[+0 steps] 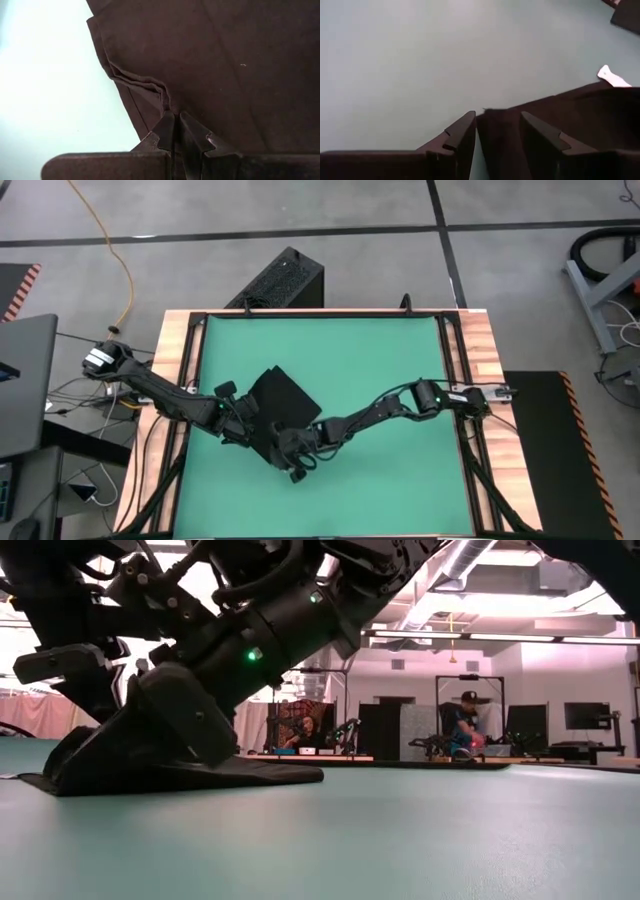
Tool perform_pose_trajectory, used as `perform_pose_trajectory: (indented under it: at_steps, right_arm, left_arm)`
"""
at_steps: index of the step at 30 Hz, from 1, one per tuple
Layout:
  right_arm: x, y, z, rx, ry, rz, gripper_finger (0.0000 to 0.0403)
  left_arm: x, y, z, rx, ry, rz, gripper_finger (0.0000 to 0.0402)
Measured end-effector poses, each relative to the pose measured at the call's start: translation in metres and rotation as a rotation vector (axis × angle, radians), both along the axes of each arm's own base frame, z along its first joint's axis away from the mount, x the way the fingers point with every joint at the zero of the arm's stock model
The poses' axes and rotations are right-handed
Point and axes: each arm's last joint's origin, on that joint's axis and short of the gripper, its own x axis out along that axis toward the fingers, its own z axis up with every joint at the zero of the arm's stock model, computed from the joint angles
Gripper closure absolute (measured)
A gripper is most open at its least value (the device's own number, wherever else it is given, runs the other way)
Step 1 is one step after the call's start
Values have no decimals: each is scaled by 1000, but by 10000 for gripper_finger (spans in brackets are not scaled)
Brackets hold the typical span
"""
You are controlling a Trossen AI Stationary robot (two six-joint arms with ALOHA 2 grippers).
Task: Roll towel
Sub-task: Roll the black towel
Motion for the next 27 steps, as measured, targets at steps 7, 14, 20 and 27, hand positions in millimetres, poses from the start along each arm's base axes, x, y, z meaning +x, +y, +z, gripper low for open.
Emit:
perform_pose_trajectory:
  at_steps: [7, 14, 20, 27]
  right_arm:
    - [0, -6, -2, 9, 26, -20, 245]
    - [0, -6, -2, 3, 25, -17, 311]
    - [0, -7, -2, -27, 18, -63, 390]
    - [0, -6, -1, -30, 15, -64, 390]
  left_arm:
    - [0, 0, 0, -3, -3, 5, 401]
    - [0, 0, 0, -4, -3, 6, 401]
    - [0, 0, 1, -4, -1, 6, 401]
    - [13, -14, 36, -80, -64, -32, 401]
